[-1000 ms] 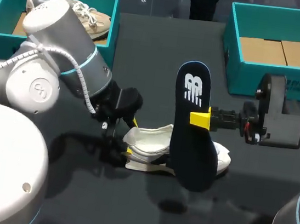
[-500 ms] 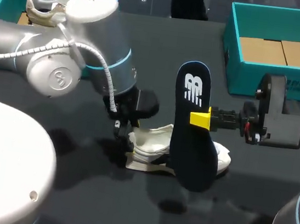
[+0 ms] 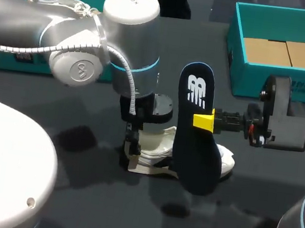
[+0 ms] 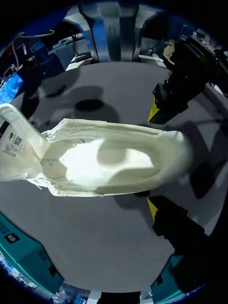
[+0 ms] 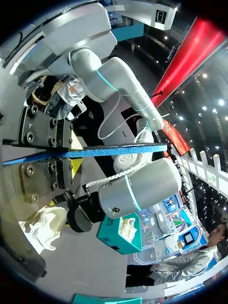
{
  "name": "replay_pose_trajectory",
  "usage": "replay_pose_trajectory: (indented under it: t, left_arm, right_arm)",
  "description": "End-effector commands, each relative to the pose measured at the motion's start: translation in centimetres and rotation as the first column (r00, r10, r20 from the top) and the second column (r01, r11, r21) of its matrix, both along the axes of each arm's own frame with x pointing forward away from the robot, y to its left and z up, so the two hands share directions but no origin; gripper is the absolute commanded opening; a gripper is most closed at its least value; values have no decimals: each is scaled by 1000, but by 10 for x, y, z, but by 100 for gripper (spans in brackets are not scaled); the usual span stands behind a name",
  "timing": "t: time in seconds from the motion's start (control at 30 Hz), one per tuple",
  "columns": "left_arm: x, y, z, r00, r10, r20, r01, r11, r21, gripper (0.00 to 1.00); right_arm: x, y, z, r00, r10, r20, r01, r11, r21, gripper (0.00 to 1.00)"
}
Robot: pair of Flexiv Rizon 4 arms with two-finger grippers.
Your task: Take the shoe out of the shoebox, open the shoe tongue, remove and reinsert the insole, then place the shoe into the shoebox
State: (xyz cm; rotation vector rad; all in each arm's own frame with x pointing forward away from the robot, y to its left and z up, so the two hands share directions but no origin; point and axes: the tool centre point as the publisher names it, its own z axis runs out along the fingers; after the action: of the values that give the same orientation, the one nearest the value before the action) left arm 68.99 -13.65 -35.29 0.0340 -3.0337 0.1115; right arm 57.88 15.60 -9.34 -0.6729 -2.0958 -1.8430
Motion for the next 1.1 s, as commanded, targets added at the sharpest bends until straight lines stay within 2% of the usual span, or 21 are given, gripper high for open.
replay_pose_trajectory:
  t: [0.03,0.17,0.3,0.67,0.77,0.93,1.1]
  left_arm:
    - [-1,-4,23,1000,-2,14,2,1000,10,100]
    - [8,-12,34,999,14,36,-14,1000,-5,100]
    - [19,-25,37,998,23,54,-22,1000,-17,100]
    - [41,-58,-2,999,25,43,-23,998,-50,98]
    - [43,-62,-10,999,20,34,-19,998,-56,88]
    - [43,-69,-21,1000,7,25,-6,999,-43,86]
    - [38,-73,-30,1000,-6,23,7,1000,-29,76]
  right_arm:
    - [-3,0,-1,1000,-5,1,5,1000,0,0]
    - [-3,0,-1,1000,-5,1,5,1000,0,0]
    - [-3,0,-1,1000,-5,1,5,1000,0,0]
    - [-3,0,-1,1000,-5,1,5,1000,0,0]
    - [-3,0,-1,1000,-5,1,5,1000,0,0]
    - [-3,0,-1,1000,-5,1,5,1000,0,0]
    - [-3,0,-1,1000,-5,1,5,1000,0,0]
